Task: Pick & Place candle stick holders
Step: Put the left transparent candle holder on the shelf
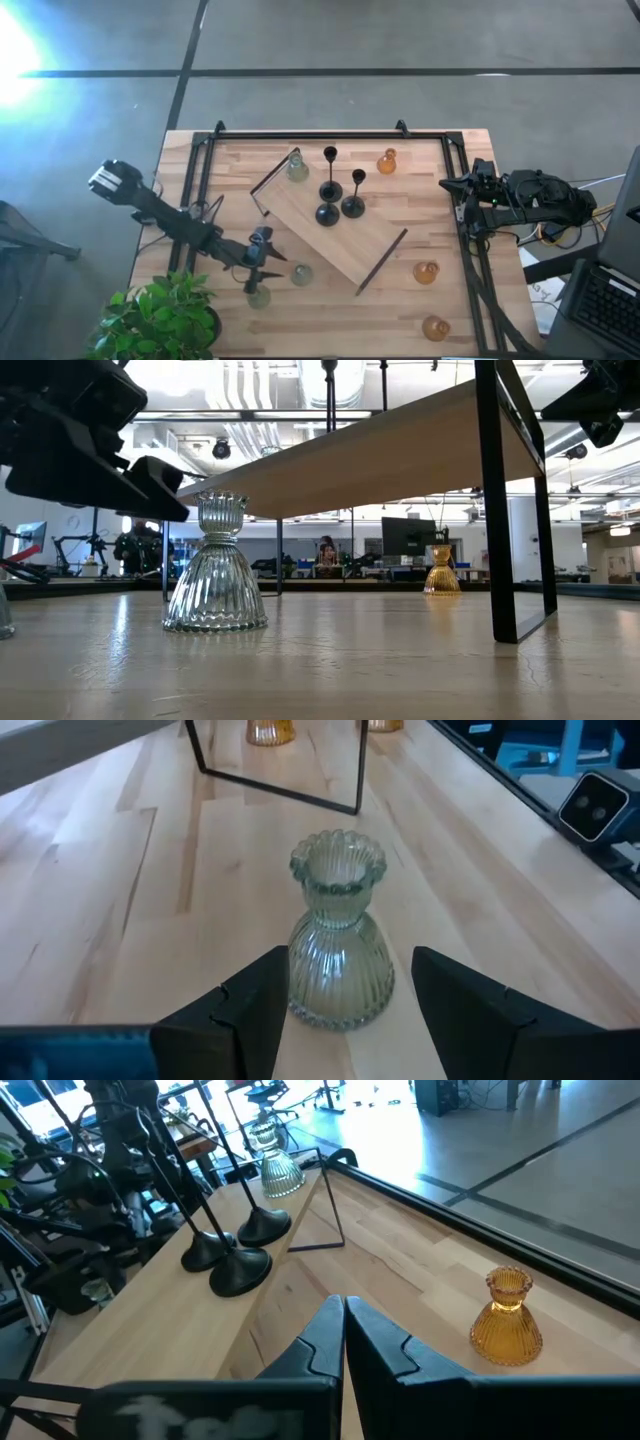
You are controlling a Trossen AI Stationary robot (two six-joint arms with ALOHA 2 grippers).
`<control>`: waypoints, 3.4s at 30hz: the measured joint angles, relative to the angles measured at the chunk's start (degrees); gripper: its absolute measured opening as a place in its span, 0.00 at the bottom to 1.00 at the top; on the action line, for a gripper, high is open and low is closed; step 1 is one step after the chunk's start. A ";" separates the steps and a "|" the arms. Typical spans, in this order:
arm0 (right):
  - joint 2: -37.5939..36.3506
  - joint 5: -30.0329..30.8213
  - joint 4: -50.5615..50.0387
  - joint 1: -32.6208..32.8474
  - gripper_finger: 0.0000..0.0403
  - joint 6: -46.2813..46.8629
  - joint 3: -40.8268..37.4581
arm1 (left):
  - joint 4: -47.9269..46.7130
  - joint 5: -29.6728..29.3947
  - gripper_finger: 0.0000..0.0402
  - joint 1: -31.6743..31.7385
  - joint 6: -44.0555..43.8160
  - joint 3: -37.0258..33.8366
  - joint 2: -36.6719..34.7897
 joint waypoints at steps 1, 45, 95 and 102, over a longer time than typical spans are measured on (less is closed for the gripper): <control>-0.02 0.00 0.01 0.00 0.02 -0.01 -0.01 | -0.09 -0.02 0.54 0.00 -0.04 0.38 0.30; -0.02 0.01 0.00 0.00 0.02 0.00 0.00 | -32.61 6.83 0.54 -21.57 -12.48 -9.76 -34.77; -0.01 0.01 -0.01 0.00 0.02 0.01 0.00 | 13.44 0.48 0.54 -18.40 1.11 -11.85 -2.75; -0.02 0.00 -0.01 -0.02 0.02 0.01 -0.01 | 16.77 0.77 0.54 -17.81 1.46 -11.78 -0.47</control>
